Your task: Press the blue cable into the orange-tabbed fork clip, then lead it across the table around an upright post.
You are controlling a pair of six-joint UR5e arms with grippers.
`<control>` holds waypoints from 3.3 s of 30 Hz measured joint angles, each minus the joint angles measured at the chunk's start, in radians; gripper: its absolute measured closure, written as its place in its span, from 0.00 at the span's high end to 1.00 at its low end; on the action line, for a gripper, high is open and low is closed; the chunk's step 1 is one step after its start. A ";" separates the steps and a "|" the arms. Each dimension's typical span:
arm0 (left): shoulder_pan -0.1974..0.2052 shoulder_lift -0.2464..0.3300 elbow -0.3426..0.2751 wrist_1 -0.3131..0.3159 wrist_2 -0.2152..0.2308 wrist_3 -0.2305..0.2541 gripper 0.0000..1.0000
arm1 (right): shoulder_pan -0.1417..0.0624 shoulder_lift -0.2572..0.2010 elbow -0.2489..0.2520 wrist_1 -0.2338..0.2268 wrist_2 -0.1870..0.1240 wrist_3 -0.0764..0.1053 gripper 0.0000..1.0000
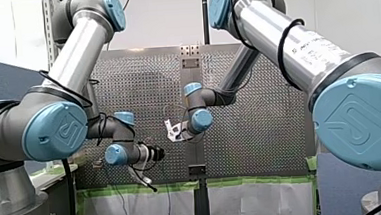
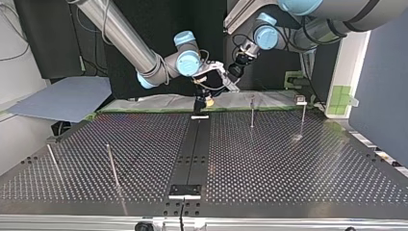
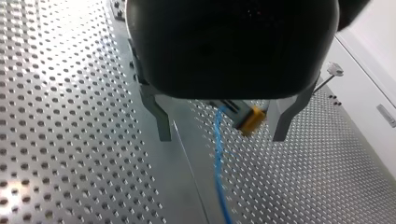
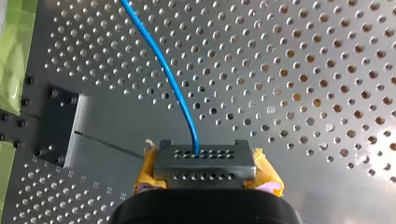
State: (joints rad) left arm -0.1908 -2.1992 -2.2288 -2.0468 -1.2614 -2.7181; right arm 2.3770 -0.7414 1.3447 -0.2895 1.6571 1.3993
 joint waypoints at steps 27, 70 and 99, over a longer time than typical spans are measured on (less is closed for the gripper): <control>-0.048 -0.047 0.097 0.104 0.051 -0.148 1.00 | 0.035 -0.002 -0.013 0.013 0.019 -0.002 0.00; -0.040 -0.048 0.097 0.137 -0.045 0.000 0.00 | 0.038 -0.025 -0.001 0.022 0.013 0.000 0.00; 0.085 -0.047 0.083 -0.081 -0.280 0.235 0.00 | 0.030 0.091 -0.043 0.014 -0.016 0.027 0.00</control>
State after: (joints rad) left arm -0.1060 -2.2462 -2.1461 -2.1282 -1.5419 -2.4830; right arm 2.4068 -0.6506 1.3013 -0.2756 1.6416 1.4259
